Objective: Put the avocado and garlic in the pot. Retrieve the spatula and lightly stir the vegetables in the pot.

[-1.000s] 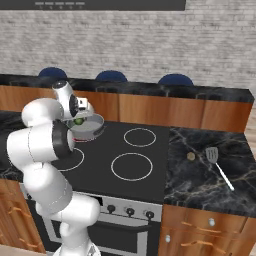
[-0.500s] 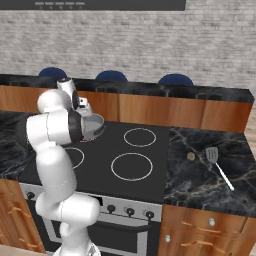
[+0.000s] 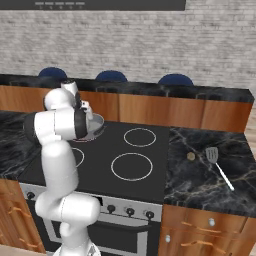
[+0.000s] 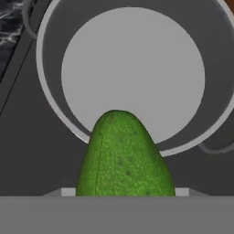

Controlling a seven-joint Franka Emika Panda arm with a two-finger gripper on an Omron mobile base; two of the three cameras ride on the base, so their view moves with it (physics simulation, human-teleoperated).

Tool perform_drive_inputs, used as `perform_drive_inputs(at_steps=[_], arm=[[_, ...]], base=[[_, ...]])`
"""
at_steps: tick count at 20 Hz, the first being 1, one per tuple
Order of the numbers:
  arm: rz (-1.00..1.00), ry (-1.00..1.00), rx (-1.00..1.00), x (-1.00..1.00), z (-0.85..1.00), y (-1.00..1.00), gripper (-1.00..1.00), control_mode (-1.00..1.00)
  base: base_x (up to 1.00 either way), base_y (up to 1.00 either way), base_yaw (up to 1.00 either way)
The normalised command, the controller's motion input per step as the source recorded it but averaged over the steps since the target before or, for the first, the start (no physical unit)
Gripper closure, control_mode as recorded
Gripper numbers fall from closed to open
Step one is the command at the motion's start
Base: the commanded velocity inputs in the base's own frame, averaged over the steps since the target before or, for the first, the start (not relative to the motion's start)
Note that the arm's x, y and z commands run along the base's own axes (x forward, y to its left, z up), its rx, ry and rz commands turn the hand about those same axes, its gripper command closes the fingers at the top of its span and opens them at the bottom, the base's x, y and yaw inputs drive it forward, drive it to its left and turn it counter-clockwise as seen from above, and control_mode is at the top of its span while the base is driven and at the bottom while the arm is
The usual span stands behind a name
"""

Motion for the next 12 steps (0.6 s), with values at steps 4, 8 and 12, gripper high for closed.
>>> perform_drive_inputs(at_steps=[4, 8, 12], arm=[[0.0, -0.04, 0.0, 0.18, -0.12, 0.0, 1.0, -1.0], [0.0, 0.0, 0.0, 0.41, -0.03, 0.05, 1.0, -1.0], [0.0, 0.0, 0.0, 0.51, 0.0, 0.1, 1.0, -1.0]], base=[[0.0, 0.0, 0.0], [0.0, 0.0, 0.0], [0.0, 0.0, 0.0]])
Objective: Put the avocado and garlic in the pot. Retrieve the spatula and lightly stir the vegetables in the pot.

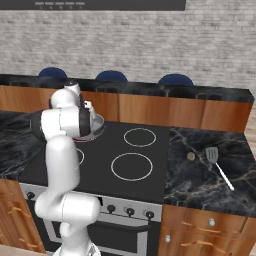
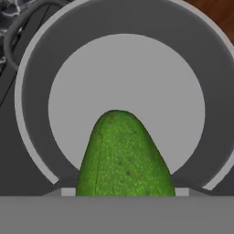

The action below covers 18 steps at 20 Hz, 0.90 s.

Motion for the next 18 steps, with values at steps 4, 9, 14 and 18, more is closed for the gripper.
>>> perform_drive_inputs(at_steps=[4, 9, 14, 18], arm=[[0.0, 0.03, 0.0, 0.36, -0.07, 0.16, 1.0, -1.0], [0.0, 0.05, 0.0, 0.38, -0.25, 0.13, 1.0, -1.0], [0.0, 0.04, 0.0, 0.41, -0.46, 0.06, 1.0, -1.0], [0.0, 0.03, 0.0, 0.31, -0.35, 0.08, 1.0, -1.0]], base=[[0.0, 0.0, 0.0], [0.0, 0.0, 0.0], [0.0, 0.0, 0.0], [0.0, 0.0, 0.0]])
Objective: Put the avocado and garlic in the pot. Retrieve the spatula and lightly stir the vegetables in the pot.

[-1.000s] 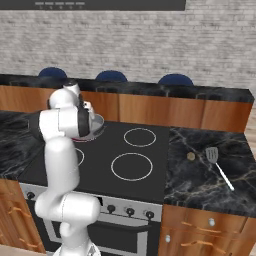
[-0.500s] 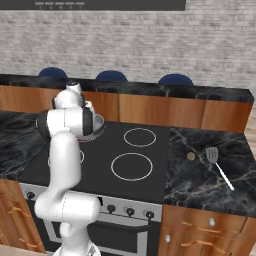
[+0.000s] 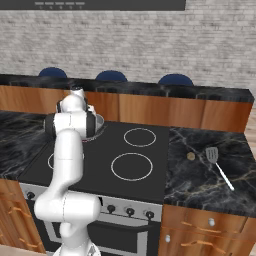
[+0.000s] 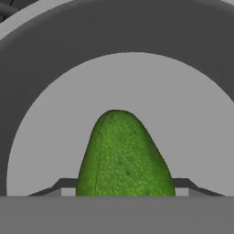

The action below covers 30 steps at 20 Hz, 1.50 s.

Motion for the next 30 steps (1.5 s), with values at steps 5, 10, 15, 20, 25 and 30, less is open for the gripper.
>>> perform_drive_inputs(at_steps=[5, 10, 15, 20, 25, 30], arm=[[0.0, 0.06, 0.0, 0.31, -0.23, 0.08, 1.0, -1.0], [0.0, 0.03, 0.0, 0.24, -0.05, 0.03, 1.0, -1.0], [0.0, 0.0, 0.0, 0.0, 0.0, 0.0, -1.0, -1.0], [0.0, 0.0, 0.0, -0.05, 0.0, -0.01, -1.0, -1.0], [-0.07, 0.0, 0.03, -0.55, 0.0, -0.32, -1.0, -1.0], [-0.09, -0.03, 0.12, -0.85, 0.11, -0.59, -1.0, -1.0]], base=[[0.0, 0.0, 0.0], [0.0, 0.0, 0.0], [0.0, 0.0, 0.0], [0.0, 0.0, 0.0], [0.0, 0.0, 0.0], [0.0, 0.0, 0.0]])
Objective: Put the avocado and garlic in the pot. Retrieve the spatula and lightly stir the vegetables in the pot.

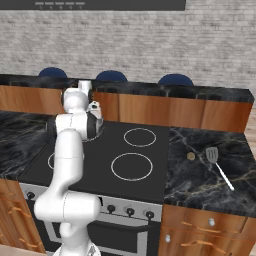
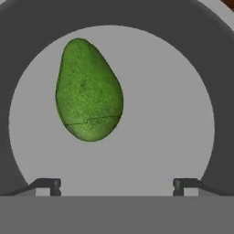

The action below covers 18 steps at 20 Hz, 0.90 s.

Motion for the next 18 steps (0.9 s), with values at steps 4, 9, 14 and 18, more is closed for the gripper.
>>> perform_drive_inputs(at_steps=[4, 9, 14, 18], arm=[[-0.04, -0.11, 0.09, -1.0, 0.14, -0.5, -1.0, -1.0], [0.0, -0.16, 0.05, -1.0, 0.18, -0.37, -1.0, -1.0], [0.0, -0.16, 0.0, -0.77, 0.48, -0.42, -1.0, -1.0], [-0.04, -0.06, 0.0, -0.53, 0.4, -0.62, -1.0, -1.0]], base=[[0.0, 0.0, 0.0], [0.0, 0.0, 0.0], [0.0, 0.0, 0.0], [0.0, 0.0, 0.0]])
